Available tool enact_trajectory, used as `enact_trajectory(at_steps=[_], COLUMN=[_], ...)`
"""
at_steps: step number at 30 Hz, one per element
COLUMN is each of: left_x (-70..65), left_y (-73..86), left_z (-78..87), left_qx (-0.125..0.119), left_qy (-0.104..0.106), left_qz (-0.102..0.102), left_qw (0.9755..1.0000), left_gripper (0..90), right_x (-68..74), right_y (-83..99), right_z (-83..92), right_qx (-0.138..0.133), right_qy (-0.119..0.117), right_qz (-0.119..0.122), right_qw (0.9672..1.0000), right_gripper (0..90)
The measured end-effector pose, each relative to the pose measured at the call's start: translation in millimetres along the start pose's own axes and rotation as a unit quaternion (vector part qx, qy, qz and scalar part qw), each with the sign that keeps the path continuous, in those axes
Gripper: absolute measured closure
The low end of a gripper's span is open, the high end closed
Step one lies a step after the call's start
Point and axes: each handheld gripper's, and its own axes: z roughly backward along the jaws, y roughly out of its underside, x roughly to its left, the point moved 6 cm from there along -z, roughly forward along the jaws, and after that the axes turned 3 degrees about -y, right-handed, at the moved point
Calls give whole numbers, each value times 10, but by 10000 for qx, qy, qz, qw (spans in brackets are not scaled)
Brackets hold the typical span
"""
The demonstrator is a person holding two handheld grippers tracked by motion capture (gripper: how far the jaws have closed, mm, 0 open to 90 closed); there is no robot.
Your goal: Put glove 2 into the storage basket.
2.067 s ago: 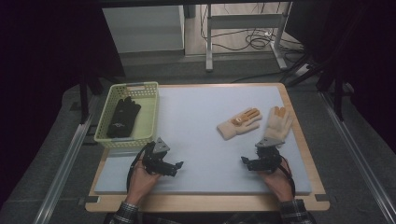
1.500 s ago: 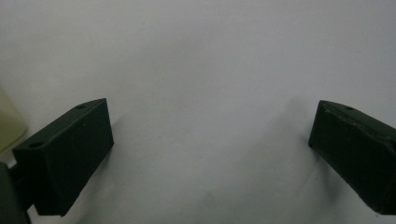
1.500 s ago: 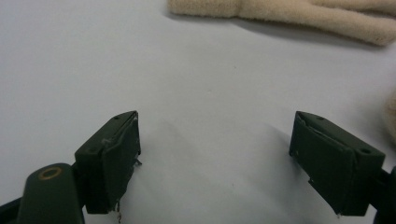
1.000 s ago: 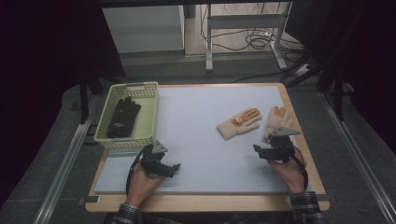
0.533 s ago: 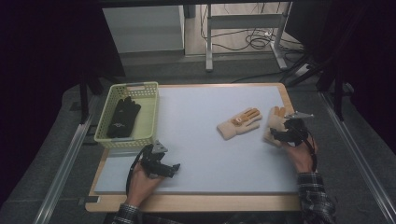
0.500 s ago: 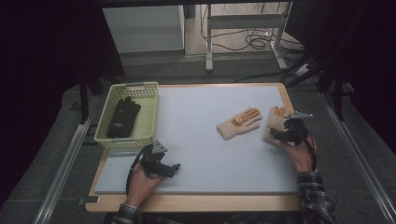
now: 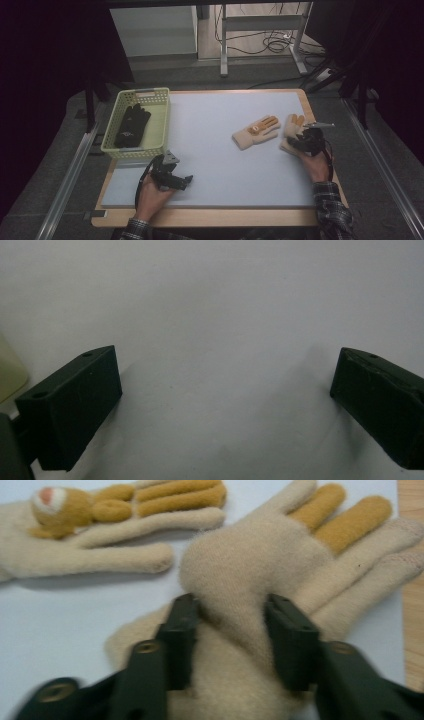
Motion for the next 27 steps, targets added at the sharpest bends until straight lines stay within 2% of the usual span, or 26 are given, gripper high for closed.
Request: enact_trajectory(at_steps=[2, 5, 10, 14, 18, 21, 27], left_x=[0, 0, 1, 1, 1, 2, 2], left_y=[0, 0, 0, 0, 0, 0, 1], left_z=[0, 0, 0, 1, 1, 1, 2], left_qx=[0, -1, -4, -5, -4, -2, -2], left_qy=[5, 5, 2, 2, 1, -3, -1], left_qz=[1, 1, 5, 5, 4, 2, -2], left_qw=[10000, 10000, 10000, 10000, 10000, 10000, 10000], left_gripper=[3, 3, 4, 5, 6, 6, 7], right_x=[25, 41, 56, 164, 341, 519, 958], right_y=[1, -10, -33, -61, -128, -185, -245], right_z=[10, 32, 137, 266, 432, 539, 628], right_qx=[-2, -3, -150, -259, -427, -507, -513], right_qy=[-53, 9, -109, -176, -402, -557, -1026], right_qz=[-58, -12, -119, 47, 158, 333, 578], right_qw=[10000, 10000, 9998, 9995, 9982, 9966, 9917], right_gripper=[728, 799, 836, 843, 846, 846, 845])
